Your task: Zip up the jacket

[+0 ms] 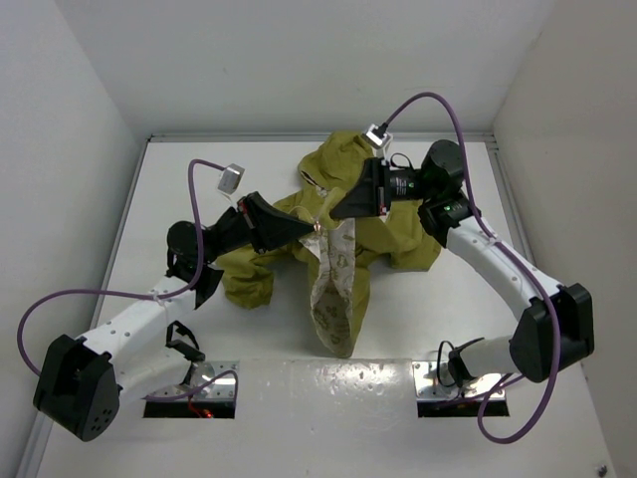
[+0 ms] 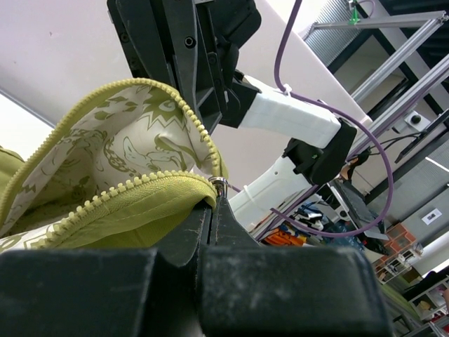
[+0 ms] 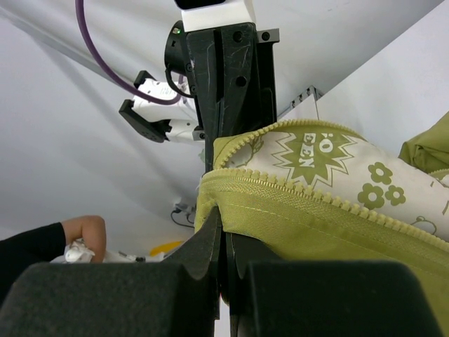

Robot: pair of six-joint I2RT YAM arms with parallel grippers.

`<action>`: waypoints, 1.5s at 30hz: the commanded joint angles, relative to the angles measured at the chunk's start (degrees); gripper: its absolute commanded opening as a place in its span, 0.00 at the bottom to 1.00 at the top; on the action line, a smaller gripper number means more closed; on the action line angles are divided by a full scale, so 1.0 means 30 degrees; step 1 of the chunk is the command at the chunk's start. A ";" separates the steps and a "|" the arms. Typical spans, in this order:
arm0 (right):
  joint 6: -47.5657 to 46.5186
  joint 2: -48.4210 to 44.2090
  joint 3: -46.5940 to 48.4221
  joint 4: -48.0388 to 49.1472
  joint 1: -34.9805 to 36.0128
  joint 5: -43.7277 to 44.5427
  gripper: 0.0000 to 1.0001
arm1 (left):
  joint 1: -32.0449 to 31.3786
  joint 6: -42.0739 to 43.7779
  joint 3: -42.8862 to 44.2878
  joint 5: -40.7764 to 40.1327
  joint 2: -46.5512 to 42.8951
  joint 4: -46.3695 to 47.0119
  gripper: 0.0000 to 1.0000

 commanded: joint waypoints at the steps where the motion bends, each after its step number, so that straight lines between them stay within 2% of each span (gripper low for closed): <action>1: 0.0168 -0.0070 0.1158 0.1108 0.0176 -0.0038 0.00 | -0.0197 0.0028 0.0424 0.0007 -0.0293 0.1142 0.00; 13: 0.0022 -0.0245 0.0632 0.0845 0.0235 -0.0213 0.00 | -0.0197 0.0028 0.0424 0.0007 -0.0295 0.1142 0.00; 22: -0.0184 -0.0597 -0.0599 0.0523 0.0820 -0.0477 0.00 | 0.0184 0.0028 0.1535 0.0239 -0.0090 0.1757 0.00; 29: -0.0798 -0.0626 -0.0775 0.0025 0.0820 -0.0740 0.00 | 0.0008 0.0904 0.1713 0.0825 -0.0090 0.1554 0.00; 31: -0.1179 -0.0655 -0.0718 -0.0121 0.0791 -0.0828 0.00 | -0.0168 0.1869 0.1945 0.1118 -0.0090 0.0883 0.00; 37: -0.2818 -0.0918 0.0247 -0.1202 0.0615 -0.1470 0.00 | -0.1015 0.5381 0.2912 0.1618 -0.0090 -0.5579 0.00; 39: -0.3953 -0.1093 0.0542 -0.1760 0.0703 -0.1590 0.00 | -0.1018 0.5624 0.3088 0.1444 -0.0090 -0.6413 0.00; 45: -0.8056 -0.1504 0.1041 -0.6006 0.0704 -0.1708 0.00 | -0.1193 0.6881 0.3879 0.1617 0.0086 -0.8991 0.00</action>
